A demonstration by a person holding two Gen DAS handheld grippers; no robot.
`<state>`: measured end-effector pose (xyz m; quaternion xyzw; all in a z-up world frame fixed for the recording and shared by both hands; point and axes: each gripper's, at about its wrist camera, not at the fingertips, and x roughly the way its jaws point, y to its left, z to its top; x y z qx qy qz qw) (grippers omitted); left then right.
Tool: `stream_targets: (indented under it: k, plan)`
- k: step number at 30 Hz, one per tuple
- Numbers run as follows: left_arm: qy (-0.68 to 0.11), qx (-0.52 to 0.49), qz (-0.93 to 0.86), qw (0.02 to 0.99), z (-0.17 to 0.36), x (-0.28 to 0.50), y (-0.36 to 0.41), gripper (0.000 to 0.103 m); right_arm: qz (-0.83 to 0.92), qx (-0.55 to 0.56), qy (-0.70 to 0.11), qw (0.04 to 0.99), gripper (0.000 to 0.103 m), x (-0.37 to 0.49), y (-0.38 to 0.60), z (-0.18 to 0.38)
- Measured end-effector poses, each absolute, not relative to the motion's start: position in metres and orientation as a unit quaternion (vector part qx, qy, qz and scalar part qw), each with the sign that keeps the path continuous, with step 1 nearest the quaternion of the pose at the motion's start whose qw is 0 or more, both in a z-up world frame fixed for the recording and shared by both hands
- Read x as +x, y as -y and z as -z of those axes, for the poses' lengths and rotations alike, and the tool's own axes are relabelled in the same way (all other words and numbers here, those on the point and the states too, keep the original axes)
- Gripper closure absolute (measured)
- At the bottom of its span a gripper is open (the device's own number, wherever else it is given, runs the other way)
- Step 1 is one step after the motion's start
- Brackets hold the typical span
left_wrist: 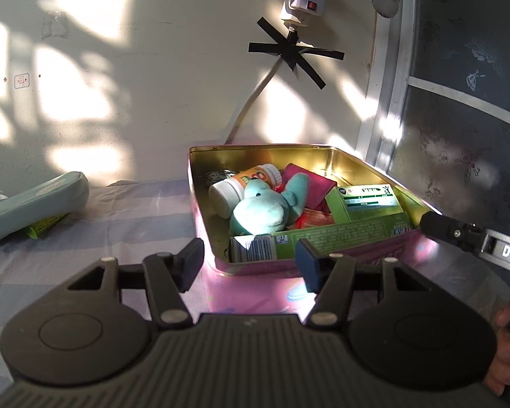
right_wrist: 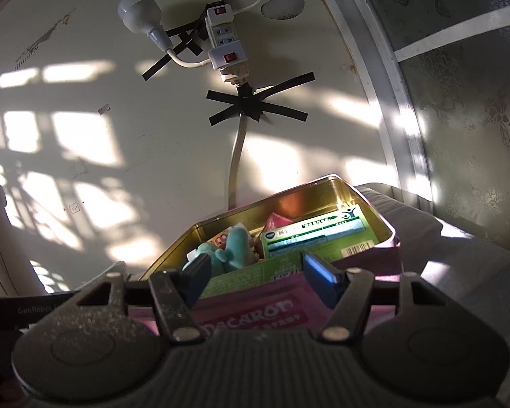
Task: Organize objects
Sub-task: 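Withdraw the right gripper from the tin toward the teal pencil case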
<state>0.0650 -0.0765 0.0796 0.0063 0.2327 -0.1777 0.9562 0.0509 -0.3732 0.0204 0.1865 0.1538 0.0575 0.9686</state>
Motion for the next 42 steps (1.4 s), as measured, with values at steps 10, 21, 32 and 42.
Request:
stream_targets:
  k: [10, 21, 32, 42]
  plan:
    - [-0.234, 0.027, 0.123, 0.964, -0.054, 0.027, 0.048, 0.037, -0.078, 0.190, -0.198, 0.958, 0.038, 0.022, 0.329, -0.005]
    - [-0.249, 0.023, 0.065, 0.966, -0.034, 0.025, 0.000, 0.037, -0.113, 0.153, -0.235, 0.953, 0.038, 0.020, 0.276, 0.004]
    - [-0.255, 0.044, 0.017, 0.966, -0.023, 0.039, -0.053, 0.037, -0.138, 0.112, -0.249, 0.952, 0.038, 0.041, 0.235, -0.006]
    - [-0.253, 0.046, -0.075, 0.963, -0.022, 0.062, -0.147, 0.034, -0.204, 0.035, -0.259, 0.943, 0.038, 0.073, 0.157, -0.010]
